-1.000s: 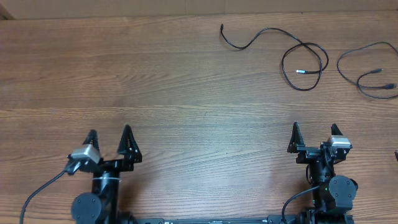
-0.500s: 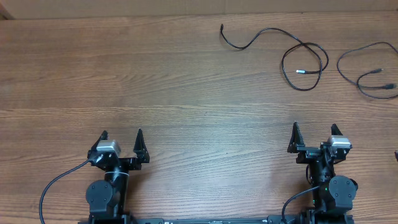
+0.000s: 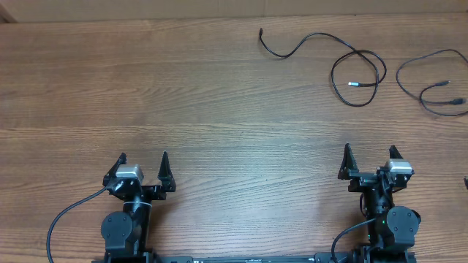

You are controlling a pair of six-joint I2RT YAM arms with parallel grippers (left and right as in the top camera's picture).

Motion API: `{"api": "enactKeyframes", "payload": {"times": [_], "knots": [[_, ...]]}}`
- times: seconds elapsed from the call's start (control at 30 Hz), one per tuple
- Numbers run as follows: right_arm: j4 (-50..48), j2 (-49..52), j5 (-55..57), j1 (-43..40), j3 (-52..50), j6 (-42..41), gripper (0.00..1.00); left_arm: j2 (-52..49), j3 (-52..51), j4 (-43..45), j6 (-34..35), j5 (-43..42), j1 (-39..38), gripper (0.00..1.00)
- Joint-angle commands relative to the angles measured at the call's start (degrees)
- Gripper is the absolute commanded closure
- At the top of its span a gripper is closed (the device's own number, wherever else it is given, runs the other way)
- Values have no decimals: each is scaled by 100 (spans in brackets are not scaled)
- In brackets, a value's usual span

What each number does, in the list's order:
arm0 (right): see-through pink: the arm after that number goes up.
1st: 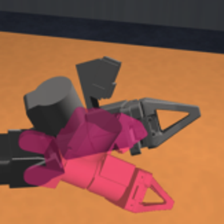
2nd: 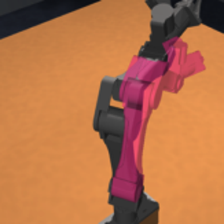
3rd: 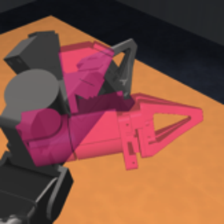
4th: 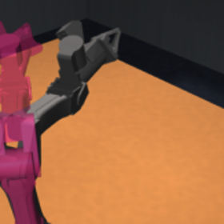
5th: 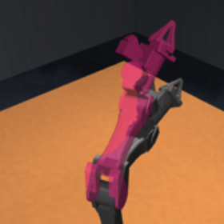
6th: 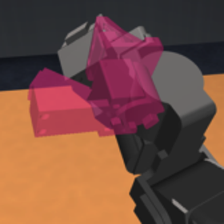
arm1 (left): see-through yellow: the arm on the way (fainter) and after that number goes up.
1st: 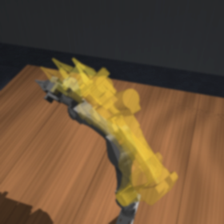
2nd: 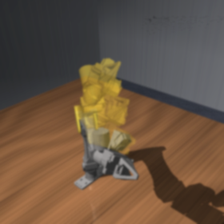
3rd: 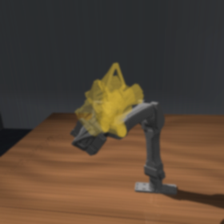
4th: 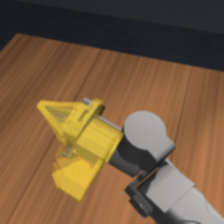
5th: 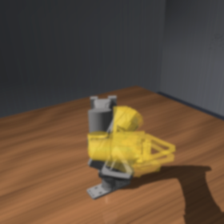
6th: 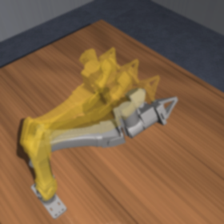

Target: Untangle cables

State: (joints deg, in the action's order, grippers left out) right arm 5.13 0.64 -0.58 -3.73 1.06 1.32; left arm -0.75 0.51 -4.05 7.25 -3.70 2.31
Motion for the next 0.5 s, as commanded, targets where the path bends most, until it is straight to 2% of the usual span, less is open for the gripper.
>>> {"api": "enactKeyframes", "payload": {"times": [0.0, 0.47], "knots": [[-33, -48, 48, -26, -59, 66, 0, 42, -24, -4, -129, -63, 31, 0], [-33, -48, 48, -26, -59, 66, 0, 57, -24, -4, -129, -39, -9, 0]]}}
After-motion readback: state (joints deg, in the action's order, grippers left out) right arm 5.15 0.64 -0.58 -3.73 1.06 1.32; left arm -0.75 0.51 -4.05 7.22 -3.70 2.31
